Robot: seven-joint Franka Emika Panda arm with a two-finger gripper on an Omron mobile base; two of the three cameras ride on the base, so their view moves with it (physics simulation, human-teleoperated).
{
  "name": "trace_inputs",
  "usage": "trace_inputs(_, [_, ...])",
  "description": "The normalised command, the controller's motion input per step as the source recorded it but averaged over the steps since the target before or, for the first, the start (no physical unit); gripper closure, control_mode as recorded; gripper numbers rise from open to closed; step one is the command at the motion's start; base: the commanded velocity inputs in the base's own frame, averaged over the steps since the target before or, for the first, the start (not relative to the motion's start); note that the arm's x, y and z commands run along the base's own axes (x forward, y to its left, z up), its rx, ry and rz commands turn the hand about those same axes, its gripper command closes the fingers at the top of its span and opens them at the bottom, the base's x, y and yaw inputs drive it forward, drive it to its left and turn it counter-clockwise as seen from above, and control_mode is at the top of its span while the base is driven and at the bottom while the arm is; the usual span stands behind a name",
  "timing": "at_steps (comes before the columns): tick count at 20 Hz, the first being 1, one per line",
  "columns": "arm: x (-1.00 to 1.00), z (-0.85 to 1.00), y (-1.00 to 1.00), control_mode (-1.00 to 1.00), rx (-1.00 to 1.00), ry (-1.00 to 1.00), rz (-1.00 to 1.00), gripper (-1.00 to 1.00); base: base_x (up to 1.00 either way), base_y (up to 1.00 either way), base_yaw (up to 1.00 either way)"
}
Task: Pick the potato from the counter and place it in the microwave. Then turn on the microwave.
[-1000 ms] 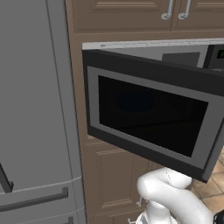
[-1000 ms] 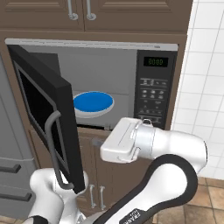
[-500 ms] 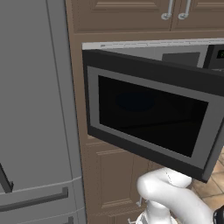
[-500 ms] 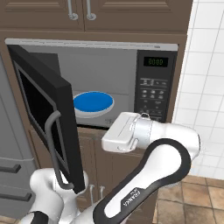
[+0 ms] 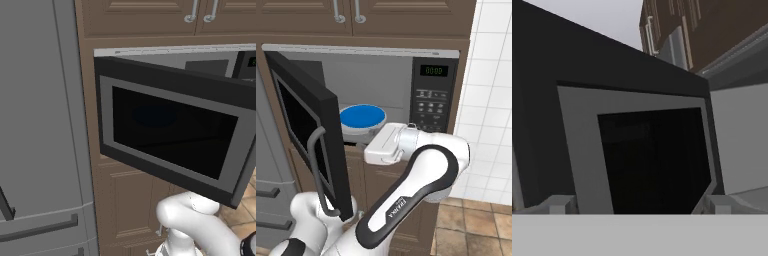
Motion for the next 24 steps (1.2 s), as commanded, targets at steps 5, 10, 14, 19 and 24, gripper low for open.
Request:
trace_inputs(5, [0.04, 0.00, 0.33, -1.00, 0.00, 0.00, 0.00, -1.00, 0.00, 0.00, 0.00])
trace_inputs(10, [0.00, 0.00, 0.26, -1.00, 0.00, 0.00, 0.00, -1.00, 0.00, 0.00, 0.00])
trace_inputs(14, [0.00, 0.00, 0.24, -1.00, 0.00, 0.00, 0.01, -1.00, 0.00, 0.00, 0.00])
trace_inputs(19, [-0.07, 0.00, 0.28, -1.00, 0.00, 0.00, 0.04, -1.00, 0.00, 0.00, 0.00])
trace_inputs(24, [-0.17, 0.00, 0.32, -1.00, 0.00, 0.03, 0.06, -1.00, 0.00, 0.00, 0.00])
